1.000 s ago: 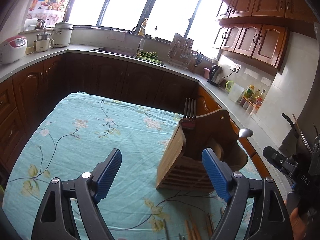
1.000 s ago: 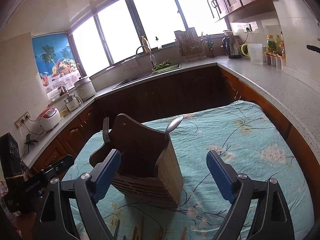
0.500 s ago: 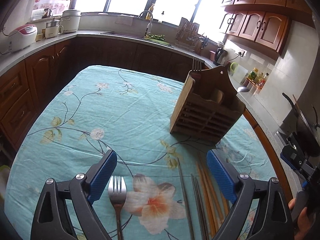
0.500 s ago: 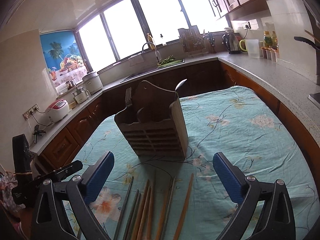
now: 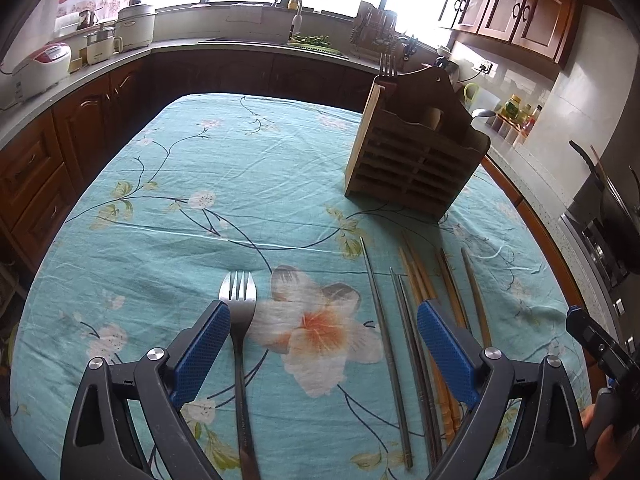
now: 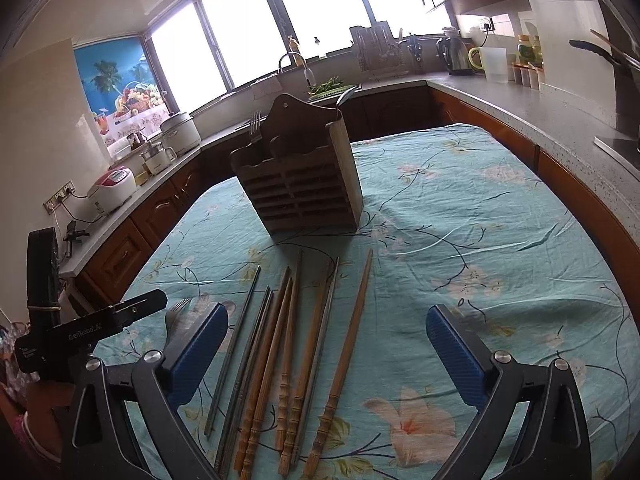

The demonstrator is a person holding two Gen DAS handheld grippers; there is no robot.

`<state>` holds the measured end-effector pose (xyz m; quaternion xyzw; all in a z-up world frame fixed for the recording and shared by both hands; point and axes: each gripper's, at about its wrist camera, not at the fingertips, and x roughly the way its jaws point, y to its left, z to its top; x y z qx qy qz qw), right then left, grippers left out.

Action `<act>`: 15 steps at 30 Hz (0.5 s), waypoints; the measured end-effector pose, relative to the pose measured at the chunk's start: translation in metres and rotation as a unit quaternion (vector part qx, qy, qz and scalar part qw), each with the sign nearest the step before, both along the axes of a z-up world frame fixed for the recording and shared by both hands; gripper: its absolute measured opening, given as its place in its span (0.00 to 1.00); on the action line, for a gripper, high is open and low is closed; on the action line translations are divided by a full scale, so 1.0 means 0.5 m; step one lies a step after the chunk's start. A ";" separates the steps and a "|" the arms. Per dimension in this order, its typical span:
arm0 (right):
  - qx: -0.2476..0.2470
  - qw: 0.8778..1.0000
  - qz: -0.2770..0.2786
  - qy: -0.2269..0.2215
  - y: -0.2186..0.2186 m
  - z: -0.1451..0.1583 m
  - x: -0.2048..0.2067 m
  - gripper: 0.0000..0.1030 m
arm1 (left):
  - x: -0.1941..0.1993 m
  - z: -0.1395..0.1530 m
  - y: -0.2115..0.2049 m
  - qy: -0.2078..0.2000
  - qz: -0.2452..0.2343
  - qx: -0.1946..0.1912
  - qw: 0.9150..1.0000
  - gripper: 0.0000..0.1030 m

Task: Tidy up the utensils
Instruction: 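Withdraw both grippers from the holder back over the remaining utensils, then grasp a steel chopstick with the left gripper while the right gripper grasps a wooden chopstick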

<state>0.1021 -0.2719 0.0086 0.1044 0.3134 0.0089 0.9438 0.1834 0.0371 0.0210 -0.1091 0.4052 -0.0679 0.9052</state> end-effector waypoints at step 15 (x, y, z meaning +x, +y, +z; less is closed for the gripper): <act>-0.001 1.000 -0.012 0.020 -0.010 -0.032 0.057 0.72 | 0.055 -0.040 -0.032 0.026 -0.010 0.009 1.000 0.88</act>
